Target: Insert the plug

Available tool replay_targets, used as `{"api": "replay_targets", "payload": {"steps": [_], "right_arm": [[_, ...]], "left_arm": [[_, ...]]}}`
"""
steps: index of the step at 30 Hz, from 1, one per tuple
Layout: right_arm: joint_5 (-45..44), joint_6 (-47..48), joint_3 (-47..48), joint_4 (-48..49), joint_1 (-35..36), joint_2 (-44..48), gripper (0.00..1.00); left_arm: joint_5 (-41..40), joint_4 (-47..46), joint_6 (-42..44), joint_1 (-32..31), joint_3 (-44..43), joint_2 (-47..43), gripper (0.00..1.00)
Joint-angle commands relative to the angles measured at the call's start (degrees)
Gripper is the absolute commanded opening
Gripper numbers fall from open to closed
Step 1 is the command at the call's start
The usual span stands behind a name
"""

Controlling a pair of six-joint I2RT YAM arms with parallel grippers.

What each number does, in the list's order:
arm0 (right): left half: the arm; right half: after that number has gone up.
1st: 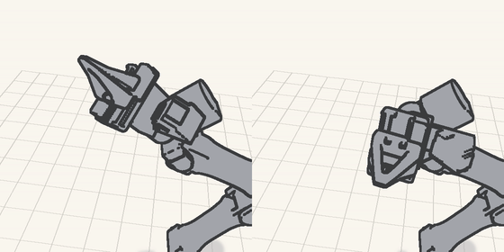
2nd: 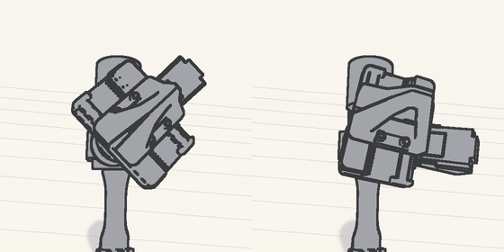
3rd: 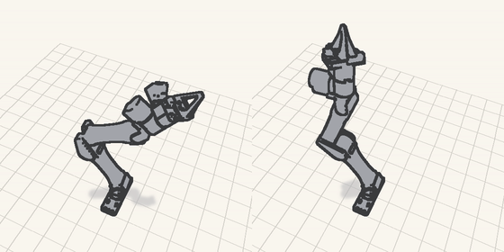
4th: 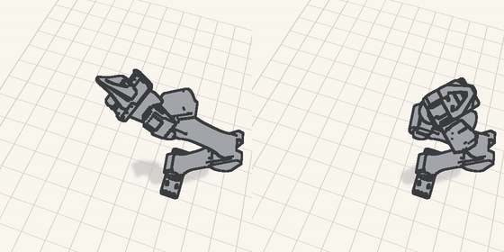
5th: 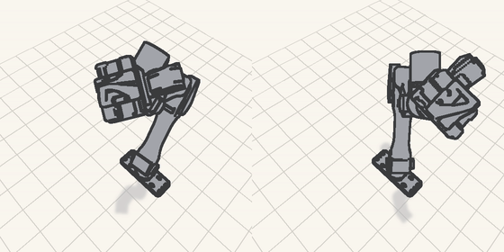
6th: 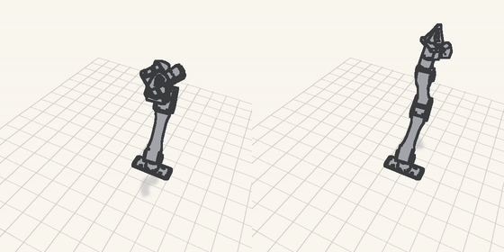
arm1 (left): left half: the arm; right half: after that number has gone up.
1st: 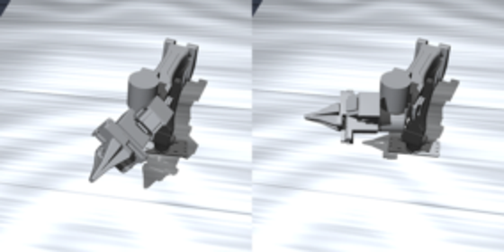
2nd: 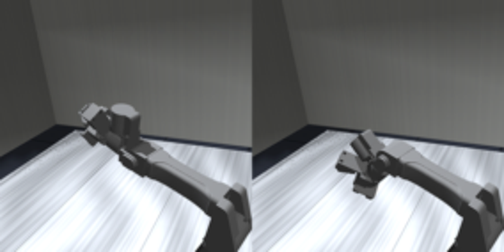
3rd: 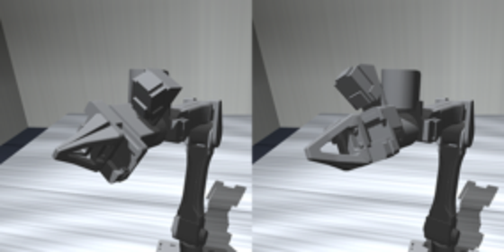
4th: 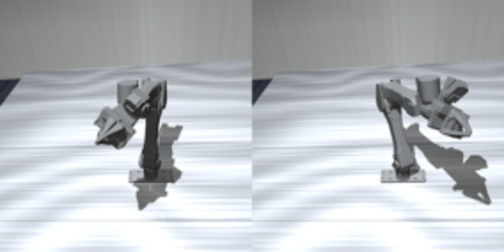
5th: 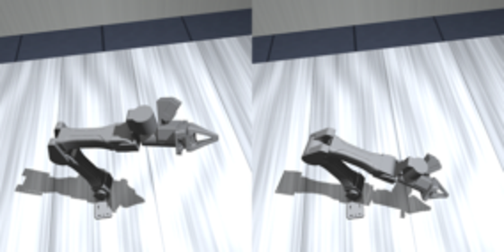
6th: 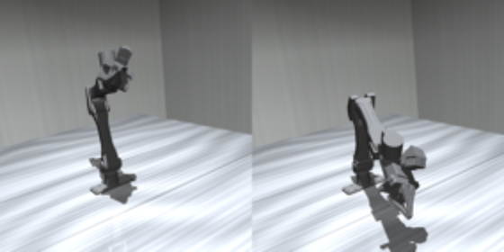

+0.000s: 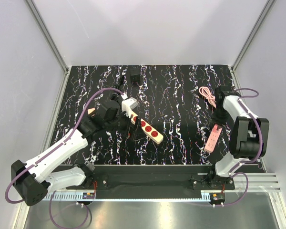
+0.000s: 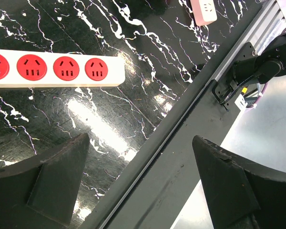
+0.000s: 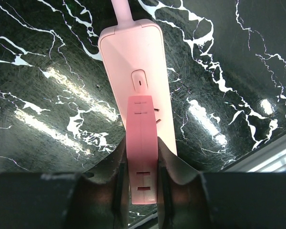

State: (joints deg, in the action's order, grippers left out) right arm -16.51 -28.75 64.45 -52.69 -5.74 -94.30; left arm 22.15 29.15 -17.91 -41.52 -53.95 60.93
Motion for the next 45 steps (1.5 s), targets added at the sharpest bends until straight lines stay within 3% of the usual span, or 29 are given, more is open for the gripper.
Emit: {"api": "replay_targets", "payload": {"steps": [1, 15, 25, 45], "right_arm": [[-1.77, 0.89, -1.78, -2.33, -1.03, -5.28, 0.0], [2.89, 0.19, -4.06, 1.88, -1.12, -9.58, 0.0], [5.78, -2.89, -10.13, 6.63, -3.67, -3.17, 0.0], [14.75, 5.99, -7.4, 12.69, -4.02, -10.72, 0.0]], "left_arm": [[-1.58, -1.29, 0.86, -0.23, -0.36, -1.95, 0.95], [-1.59, -1.28, 0.86, -0.14, -0.98, -0.81, 0.95], [-0.36, -1.64, 0.25, -0.41, -1.15, 0.25, 0.95], [-2.82, -1.2, 1.04, -0.49, -0.8, -0.98, 0.95]]}}
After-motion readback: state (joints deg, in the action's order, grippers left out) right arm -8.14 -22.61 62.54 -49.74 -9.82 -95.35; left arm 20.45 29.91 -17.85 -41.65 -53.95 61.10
